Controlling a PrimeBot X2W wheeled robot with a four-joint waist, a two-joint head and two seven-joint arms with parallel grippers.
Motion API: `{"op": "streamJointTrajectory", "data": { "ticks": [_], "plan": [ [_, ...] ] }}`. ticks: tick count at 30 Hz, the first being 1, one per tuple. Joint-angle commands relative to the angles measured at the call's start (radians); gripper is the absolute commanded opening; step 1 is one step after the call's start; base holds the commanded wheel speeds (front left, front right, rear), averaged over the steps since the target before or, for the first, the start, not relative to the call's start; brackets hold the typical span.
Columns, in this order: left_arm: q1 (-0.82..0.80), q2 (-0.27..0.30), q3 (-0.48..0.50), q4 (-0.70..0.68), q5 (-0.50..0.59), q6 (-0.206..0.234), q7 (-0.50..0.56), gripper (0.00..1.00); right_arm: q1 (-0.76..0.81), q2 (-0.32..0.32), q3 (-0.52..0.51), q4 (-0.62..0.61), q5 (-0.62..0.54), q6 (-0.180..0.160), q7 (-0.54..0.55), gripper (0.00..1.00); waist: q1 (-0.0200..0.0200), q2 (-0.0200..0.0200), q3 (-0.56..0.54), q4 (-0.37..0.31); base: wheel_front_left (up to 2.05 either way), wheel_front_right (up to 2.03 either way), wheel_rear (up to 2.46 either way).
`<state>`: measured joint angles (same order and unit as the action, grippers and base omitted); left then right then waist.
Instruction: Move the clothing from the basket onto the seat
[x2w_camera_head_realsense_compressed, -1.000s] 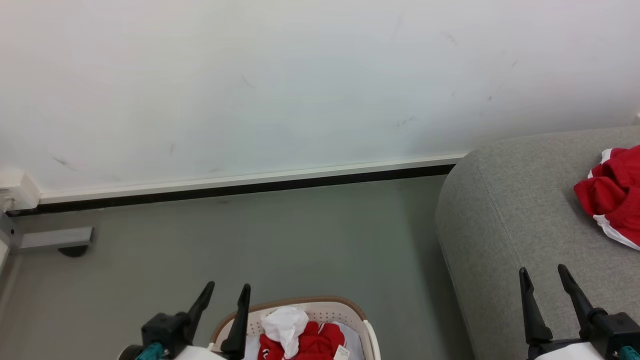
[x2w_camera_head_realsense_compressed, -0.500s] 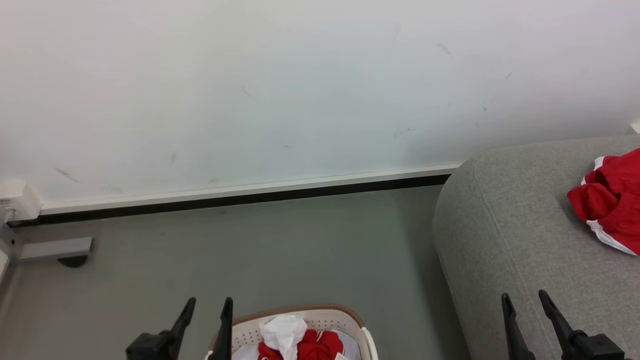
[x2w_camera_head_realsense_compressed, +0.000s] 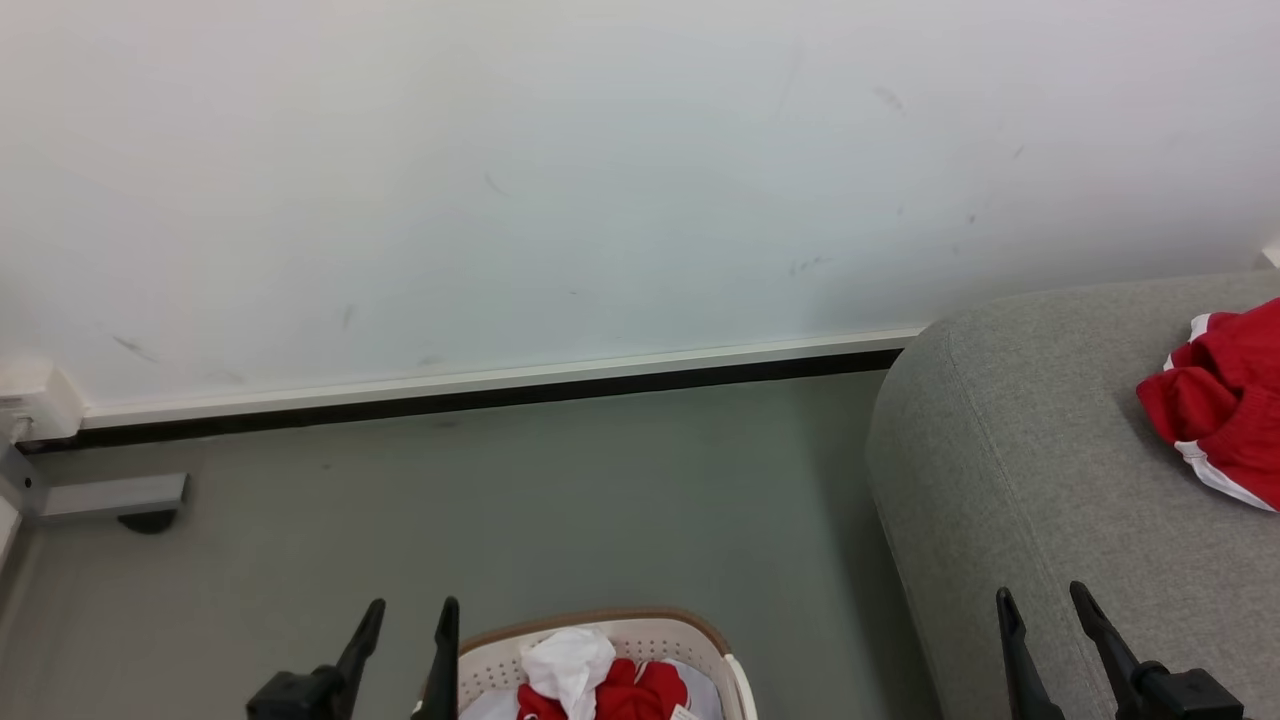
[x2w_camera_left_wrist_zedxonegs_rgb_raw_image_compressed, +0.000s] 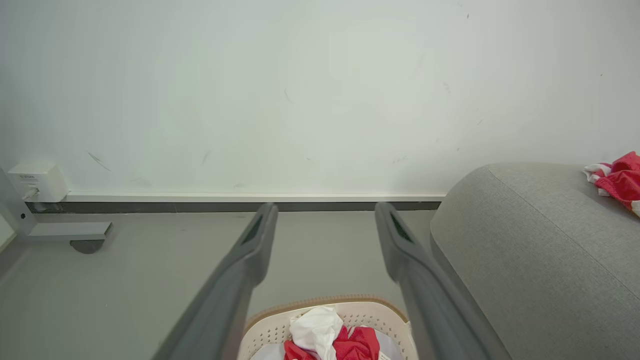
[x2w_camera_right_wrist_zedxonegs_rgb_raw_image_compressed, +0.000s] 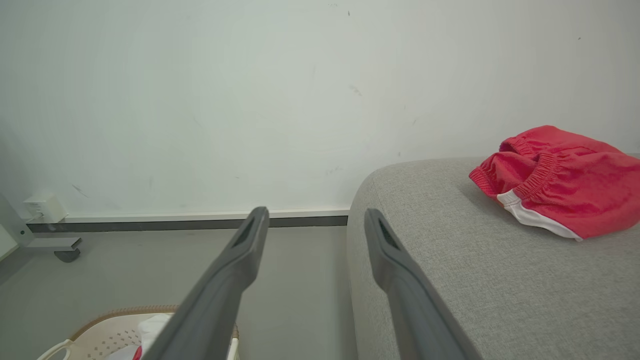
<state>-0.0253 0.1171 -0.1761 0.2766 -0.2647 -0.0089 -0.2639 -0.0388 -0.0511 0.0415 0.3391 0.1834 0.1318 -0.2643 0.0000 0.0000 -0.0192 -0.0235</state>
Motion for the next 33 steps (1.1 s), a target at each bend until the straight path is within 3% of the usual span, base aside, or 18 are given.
{"op": "streamJointTrajectory", "data": {
  "ticks": [1, 19, 33],
  "plan": [
    [0.01, 0.0, 0.004, 0.001, 0.009, -0.004, -0.001, 1.0, 0.002, 0.0, -0.001, -0.003, 0.005, -0.002, 0.0, 1.0, 0.0, 0.0, 0.0, 0.0, 0.0, 0.0, 0.0],
    [0.002, -0.033, 0.056, 0.022, 0.06, -0.045, -0.001, 1.0, -0.015, 0.0, 0.0, -0.01, 0.01, -0.002, 0.0, 1.0, 0.0, 0.0, 0.017, -0.013, 0.0, 0.0, 0.0],
    [-0.072, -0.029, 0.026, 0.145, 0.104, -0.073, 0.0, 1.0, -0.065, 0.0, 0.021, -0.053, 0.007, -0.002, 0.0, 1.0, 0.0, 0.0, 0.105, -0.109, 0.0, 0.0, 0.0]
  ]
}}
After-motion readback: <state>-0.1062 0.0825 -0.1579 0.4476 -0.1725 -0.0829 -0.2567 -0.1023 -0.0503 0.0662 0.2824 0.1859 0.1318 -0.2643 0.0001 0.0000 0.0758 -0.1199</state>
